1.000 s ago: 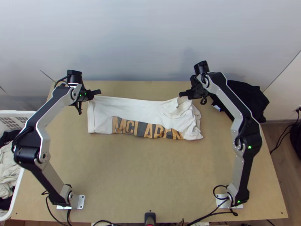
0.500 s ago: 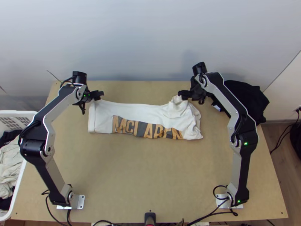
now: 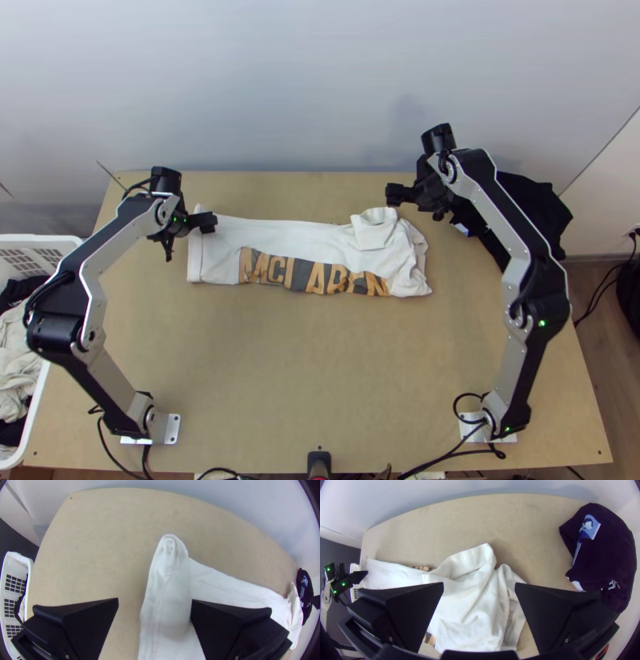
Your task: Fold the t-shirt
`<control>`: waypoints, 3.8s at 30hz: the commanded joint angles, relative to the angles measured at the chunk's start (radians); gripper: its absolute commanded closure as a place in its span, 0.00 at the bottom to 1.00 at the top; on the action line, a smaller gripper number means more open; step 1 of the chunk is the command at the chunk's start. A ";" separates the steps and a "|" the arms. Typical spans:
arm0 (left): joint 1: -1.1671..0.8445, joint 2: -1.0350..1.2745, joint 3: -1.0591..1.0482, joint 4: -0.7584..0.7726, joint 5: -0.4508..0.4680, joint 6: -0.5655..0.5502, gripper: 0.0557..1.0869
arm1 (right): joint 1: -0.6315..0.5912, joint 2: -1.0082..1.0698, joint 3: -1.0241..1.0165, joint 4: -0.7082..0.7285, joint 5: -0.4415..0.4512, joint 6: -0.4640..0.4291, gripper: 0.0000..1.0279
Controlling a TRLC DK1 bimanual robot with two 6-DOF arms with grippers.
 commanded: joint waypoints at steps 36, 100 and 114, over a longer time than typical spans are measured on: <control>-0.132 0.083 -0.065 0.111 -0.013 -0.035 0.96 | 0.411 -0.151 -0.087 -0.088 -0.017 0.026 0.04; -0.758 0.490 0.892 -0.062 0.146 -0.327 0.96 | -0.078 -0.657 -0.242 -0.166 -0.234 0.108 0.04; -0.859 0.574 0.890 0.152 -0.035 -0.364 0.72 | -0.074 -0.725 -0.400 -0.166 -0.213 0.105 0.04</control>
